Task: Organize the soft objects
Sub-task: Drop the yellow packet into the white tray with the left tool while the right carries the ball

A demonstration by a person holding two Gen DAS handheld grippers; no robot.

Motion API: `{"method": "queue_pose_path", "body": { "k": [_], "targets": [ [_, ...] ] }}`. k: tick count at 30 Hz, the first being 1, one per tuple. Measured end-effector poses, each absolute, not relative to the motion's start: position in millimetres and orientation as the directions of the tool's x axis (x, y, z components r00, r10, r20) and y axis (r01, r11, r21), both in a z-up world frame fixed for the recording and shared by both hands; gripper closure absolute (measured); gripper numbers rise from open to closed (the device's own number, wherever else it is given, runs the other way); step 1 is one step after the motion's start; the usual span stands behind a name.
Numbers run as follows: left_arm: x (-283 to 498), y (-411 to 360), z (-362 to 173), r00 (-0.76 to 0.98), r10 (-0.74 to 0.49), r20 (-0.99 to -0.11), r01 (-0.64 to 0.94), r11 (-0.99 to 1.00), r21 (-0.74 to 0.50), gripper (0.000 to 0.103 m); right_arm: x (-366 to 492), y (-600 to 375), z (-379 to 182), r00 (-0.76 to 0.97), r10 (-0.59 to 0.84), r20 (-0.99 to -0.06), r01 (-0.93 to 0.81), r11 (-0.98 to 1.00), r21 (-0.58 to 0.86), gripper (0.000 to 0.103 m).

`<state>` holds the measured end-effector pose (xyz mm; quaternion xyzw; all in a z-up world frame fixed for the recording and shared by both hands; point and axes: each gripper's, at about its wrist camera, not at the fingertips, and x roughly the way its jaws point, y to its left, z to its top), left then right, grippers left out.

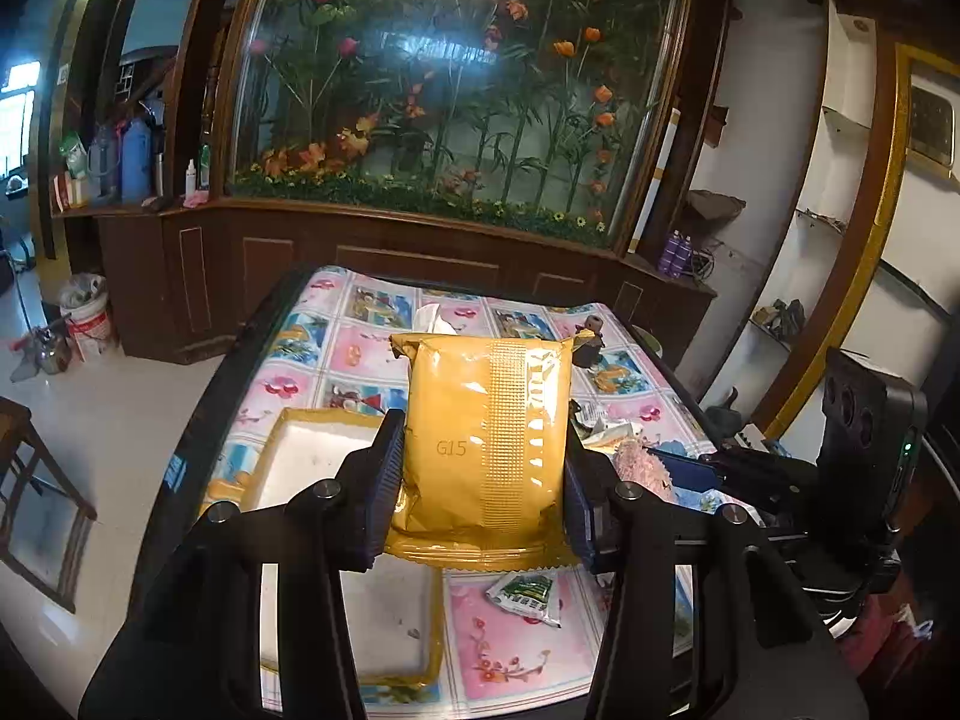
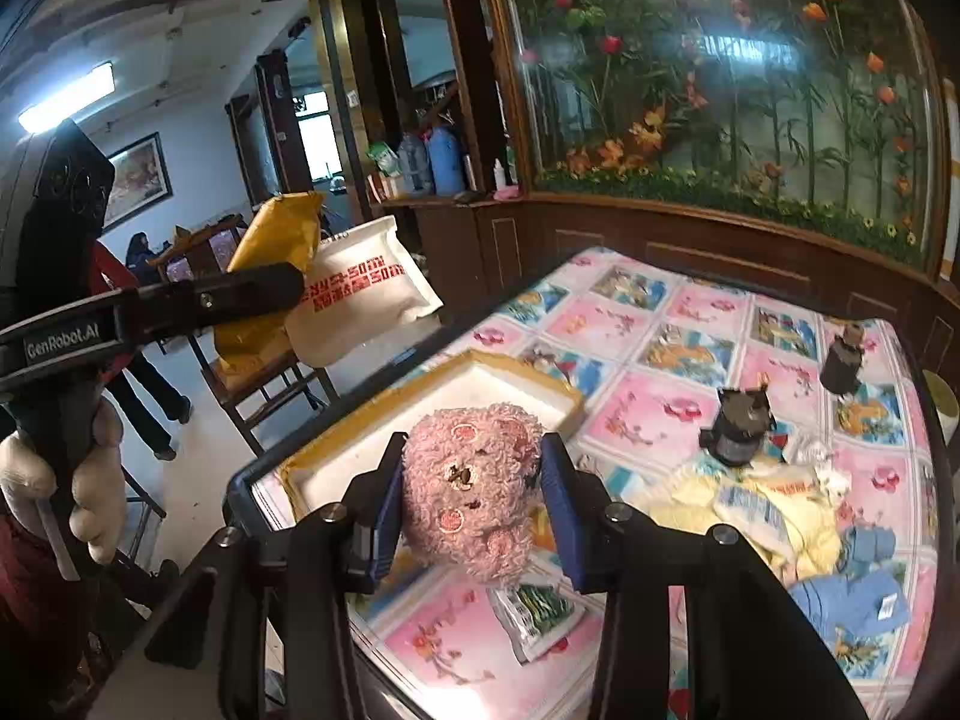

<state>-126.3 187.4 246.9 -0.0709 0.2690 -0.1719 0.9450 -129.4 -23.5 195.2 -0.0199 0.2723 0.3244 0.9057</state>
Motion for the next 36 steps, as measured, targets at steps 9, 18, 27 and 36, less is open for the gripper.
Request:
{"method": "queue_pose_path", "body": {
  "k": [9, 18, 27, 36],
  "targets": [
    [-38.8, 236.7, 188.0, 0.711, -0.357, -0.606, 0.184, 0.926, -0.329, 0.057, -73.9, 17.0, 159.8, 0.536, 0.633, -0.559, -0.596, 0.752, 0.28, 0.061],
    [50.1, 263.1, 82.5, 0.585, -0.39, -0.711, 0.068, 0.897, -0.436, 0.057, 8.3, 76.6, 97.5, 0.485, 0.535, -0.692, -0.546, 0.803, 0.238, 0.061],
    [50.1, 276.1, 72.1, 0.585, -0.485, -0.65, 0.118, 0.844, -0.523, 0.057, 24.3, 68.5, 79.1, 0.5, 0.483, -0.719, -0.5, 0.839, 0.215, 0.061],
    [76.5, 286.2, 58.3, 0.578, -0.494, -0.649, 0.041, 0.812, -0.582, 0.043, 23.1, 67.9, 80.3, 0.497, 0.503, -0.707, -0.493, 0.834, 0.247, 0.061]
  ]
}}
